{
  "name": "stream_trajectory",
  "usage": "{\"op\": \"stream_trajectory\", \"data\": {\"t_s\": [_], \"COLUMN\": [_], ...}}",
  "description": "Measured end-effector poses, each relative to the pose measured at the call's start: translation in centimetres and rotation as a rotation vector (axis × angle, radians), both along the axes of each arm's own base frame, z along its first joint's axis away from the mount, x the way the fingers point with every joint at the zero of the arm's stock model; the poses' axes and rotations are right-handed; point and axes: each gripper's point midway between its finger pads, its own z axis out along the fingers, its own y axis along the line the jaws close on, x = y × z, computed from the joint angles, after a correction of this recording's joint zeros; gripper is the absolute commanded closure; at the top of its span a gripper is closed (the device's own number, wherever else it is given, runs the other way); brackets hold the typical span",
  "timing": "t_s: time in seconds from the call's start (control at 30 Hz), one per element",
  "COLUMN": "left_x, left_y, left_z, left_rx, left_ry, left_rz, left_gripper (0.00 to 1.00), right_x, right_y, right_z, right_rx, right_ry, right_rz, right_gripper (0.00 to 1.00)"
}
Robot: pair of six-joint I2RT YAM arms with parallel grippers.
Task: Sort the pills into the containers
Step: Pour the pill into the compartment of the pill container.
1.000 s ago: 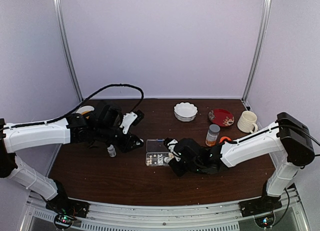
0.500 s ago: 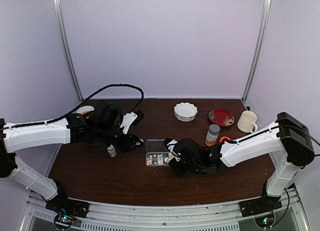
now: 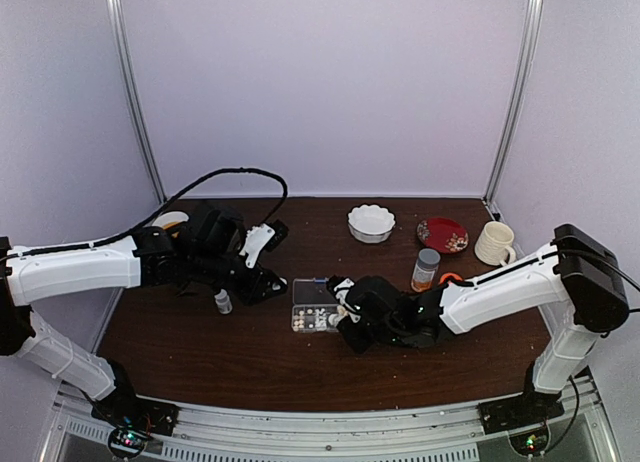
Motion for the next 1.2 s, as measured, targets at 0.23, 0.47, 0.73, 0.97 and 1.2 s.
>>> {"op": "stream_trajectory", "data": {"t_s": [0.23, 0.47, 0.73, 0.97, 1.2], "left_x": [0.00, 0.00, 0.01, 0.01, 0.01], "left_y": [0.00, 0.01, 0.00, 0.00, 0.00], "left_z": [-0.02, -0.04, -0.18, -0.24, -0.25], "left_rx": [0.000, 0.001, 0.004, 0.006, 0.006], "left_ry": [0.001, 0.001, 0.003, 0.005, 0.005], "left_rz": [0.000, 0.001, 0.001, 0.001, 0.001], "left_gripper": [1.00, 1.00, 1.00, 1.00, 1.00], "right_x": [-0.03, -0.12, -0.17, -0.16, -0.11], "right_y": [0.10, 0.19, 0.38, 0.25, 0.25], "right_z": [-0.01, 0.05, 0.21, 0.04, 0.23], "right_rx": [-0.002, -0.003, -0.004, -0.010, -0.003], "right_ry": [0.001, -0.004, -0.006, -0.006, -0.013], "right_rz": [0.001, 0.003, 0.004, 0.002, 0.000], "right_gripper": [1.00, 1.00, 1.00, 1.00, 1.00]}}
